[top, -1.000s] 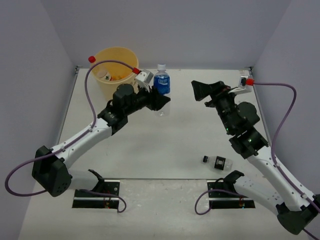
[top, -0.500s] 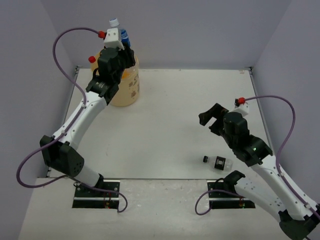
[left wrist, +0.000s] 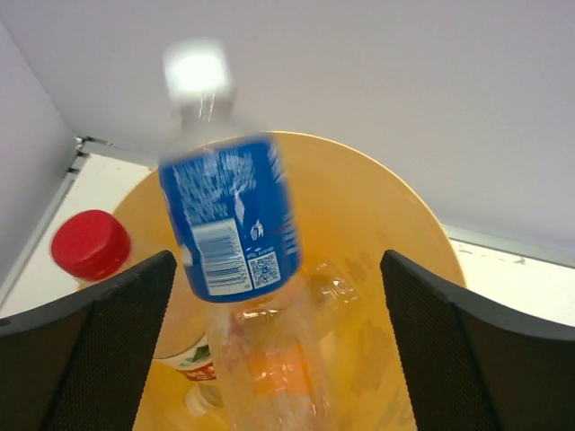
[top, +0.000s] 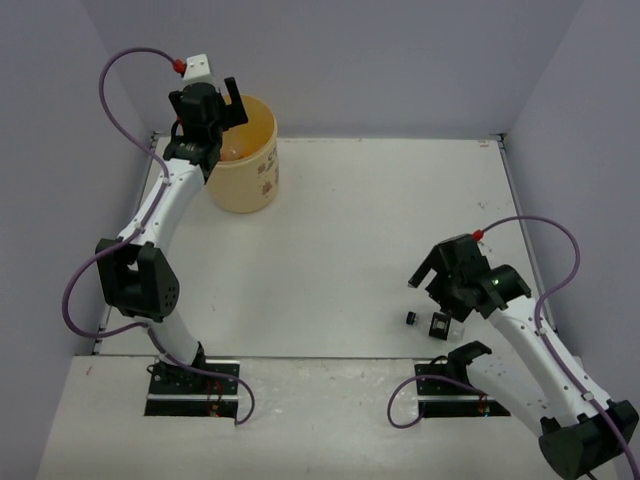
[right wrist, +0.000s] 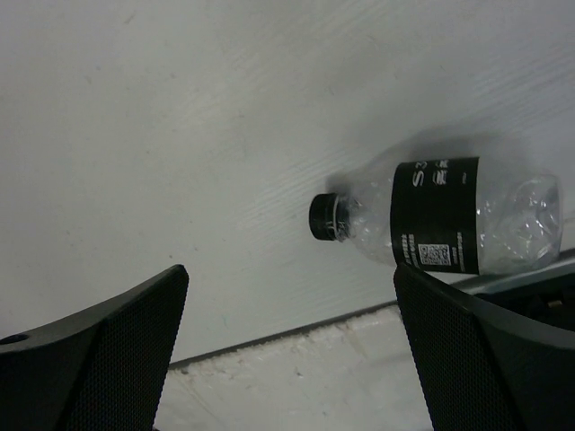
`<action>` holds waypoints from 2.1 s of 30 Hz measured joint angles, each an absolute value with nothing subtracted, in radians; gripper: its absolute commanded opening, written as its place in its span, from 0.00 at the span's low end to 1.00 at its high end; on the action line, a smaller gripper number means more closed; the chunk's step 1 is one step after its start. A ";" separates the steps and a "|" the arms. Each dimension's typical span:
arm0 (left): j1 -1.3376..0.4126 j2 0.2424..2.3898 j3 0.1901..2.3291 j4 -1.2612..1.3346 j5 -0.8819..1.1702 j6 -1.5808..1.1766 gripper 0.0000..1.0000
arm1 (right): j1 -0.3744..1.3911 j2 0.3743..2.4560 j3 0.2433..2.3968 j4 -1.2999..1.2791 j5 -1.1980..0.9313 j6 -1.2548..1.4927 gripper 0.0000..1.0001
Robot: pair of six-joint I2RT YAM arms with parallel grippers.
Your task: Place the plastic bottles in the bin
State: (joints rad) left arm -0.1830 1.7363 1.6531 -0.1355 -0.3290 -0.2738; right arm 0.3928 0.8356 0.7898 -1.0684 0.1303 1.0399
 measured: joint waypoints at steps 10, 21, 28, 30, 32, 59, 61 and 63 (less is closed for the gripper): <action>-0.186 1.656 1.535 -0.097 -0.161 -0.298 1.00 | 0.363 0.836 0.711 -1.223 0.035 1.241 0.99; -0.187 1.152 1.074 0.102 0.170 -0.383 1.00 | 0.266 0.840 0.625 -1.159 0.063 1.423 0.99; -0.188 0.980 0.916 0.181 0.229 -0.386 1.00 | 0.188 0.958 0.611 -1.110 0.171 1.428 0.84; -0.188 0.960 0.895 0.181 0.227 -0.387 1.00 | 0.173 1.002 0.610 -1.074 0.189 1.418 0.78; -0.188 0.957 0.891 0.179 0.223 -0.389 1.00 | 0.167 1.037 0.597 -1.016 0.193 1.403 0.62; -0.554 1.252 0.900 0.276 0.623 -0.516 1.00 | 0.334 0.897 0.664 0.051 -0.138 0.854 0.21; -0.586 1.275 0.901 0.296 0.647 -0.533 1.00 | 0.339 0.904 0.662 0.167 -0.205 0.896 0.21; -0.602 1.297 0.905 0.314 0.653 -0.543 1.00 | 0.344 0.922 0.662 0.265 -0.258 0.936 0.21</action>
